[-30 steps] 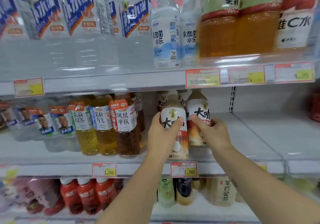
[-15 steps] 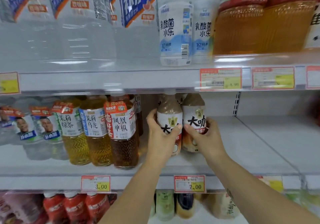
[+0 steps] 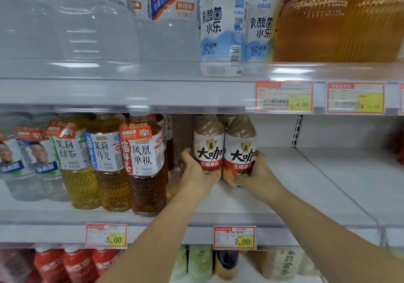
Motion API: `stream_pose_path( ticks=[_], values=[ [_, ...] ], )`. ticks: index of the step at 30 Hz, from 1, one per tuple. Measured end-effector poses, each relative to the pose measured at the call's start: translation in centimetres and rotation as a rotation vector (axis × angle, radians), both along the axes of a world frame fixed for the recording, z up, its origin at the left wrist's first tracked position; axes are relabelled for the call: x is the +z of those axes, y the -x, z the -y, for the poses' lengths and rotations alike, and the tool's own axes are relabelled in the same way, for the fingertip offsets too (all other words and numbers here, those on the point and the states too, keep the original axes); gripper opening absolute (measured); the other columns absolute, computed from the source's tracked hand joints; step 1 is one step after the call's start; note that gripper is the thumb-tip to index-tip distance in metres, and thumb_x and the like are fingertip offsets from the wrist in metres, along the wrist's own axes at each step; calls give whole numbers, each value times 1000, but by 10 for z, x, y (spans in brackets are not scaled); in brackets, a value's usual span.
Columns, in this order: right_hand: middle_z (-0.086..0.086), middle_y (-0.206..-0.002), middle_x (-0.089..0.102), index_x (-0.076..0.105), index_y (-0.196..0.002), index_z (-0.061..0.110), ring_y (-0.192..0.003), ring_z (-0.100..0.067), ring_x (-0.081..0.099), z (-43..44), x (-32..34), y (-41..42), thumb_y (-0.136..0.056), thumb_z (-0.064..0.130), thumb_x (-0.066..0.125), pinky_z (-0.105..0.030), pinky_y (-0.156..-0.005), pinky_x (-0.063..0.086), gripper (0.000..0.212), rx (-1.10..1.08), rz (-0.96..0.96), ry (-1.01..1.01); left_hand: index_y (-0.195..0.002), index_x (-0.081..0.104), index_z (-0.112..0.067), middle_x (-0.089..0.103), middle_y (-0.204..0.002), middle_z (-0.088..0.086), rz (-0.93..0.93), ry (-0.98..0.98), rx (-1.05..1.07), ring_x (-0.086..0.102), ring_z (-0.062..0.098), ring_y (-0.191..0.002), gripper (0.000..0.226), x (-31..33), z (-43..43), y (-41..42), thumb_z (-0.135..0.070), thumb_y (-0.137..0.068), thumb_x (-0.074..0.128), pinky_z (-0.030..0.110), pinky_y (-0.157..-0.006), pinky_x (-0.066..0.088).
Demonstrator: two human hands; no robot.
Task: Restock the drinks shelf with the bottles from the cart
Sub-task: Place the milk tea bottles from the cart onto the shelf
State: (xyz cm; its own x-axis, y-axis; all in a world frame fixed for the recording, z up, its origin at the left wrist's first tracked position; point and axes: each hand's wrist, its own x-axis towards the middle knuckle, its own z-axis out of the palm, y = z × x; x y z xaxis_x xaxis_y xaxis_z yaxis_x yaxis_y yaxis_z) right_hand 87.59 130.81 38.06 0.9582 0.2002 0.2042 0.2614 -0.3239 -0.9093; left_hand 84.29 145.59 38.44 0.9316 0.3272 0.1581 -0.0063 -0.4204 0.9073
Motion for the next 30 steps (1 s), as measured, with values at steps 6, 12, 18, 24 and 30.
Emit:
stream_pose_path(
  ticks=[6, 12, 18, 24, 30],
  values=[
    [-1, -110, 55, 36, -124, 6, -97, -15, 54, -11, 2, -23, -70, 12, 79, -25, -79, 42, 69, -77, 25, 69, -136, 29, -9, 48, -130, 14, -1, 7, 91, 49, 31, -120, 75, -4, -2, -25, -14, -76, 74, 40, -98, 43],
    [-3, -108, 57, 38, -121, 3, -93, -16, 53, -25, 2, -42, -72, 14, 78, -26, -76, 40, 64, -135, 47, 63, -129, 39, -7, 54, -122, 15, 79, 2, 164, 54, 32, -114, 69, -5, -6, -48, -12, -72, 77, 43, -95, 46],
    [0, -102, 55, 38, -114, 7, -90, -17, 54, -31, 0, -51, -72, 14, 77, -26, -73, 41, 58, -173, 61, 60, -127, 43, -13, 56, -125, 9, 28, 20, 150, 55, 28, -115, 68, -5, -16, -64, -15, -70, 79, 37, -93, 45],
    [1, -99, 55, 39, -115, 7, -88, -16, 54, -33, 2, -56, -71, 13, 77, -26, -72, 41, 58, -190, 65, 93, -128, 42, -14, 56, -126, 8, 33, 12, 144, 56, 27, -114, 66, -7, -17, -71, -12, -72, 78, 36, -94, 45],
    [-4, -100, 60, 37, -103, 12, -83, -17, 56, -39, -2, -55, -69, 13, 78, -26, -69, 43, 54, -252, 80, 64, -131, 40, -15, 56, -125, 6, 38, 26, 111, 56, 24, -112, 63, -11, -18, -71, -11, -77, 73, 30, -89, 41]
  ],
)
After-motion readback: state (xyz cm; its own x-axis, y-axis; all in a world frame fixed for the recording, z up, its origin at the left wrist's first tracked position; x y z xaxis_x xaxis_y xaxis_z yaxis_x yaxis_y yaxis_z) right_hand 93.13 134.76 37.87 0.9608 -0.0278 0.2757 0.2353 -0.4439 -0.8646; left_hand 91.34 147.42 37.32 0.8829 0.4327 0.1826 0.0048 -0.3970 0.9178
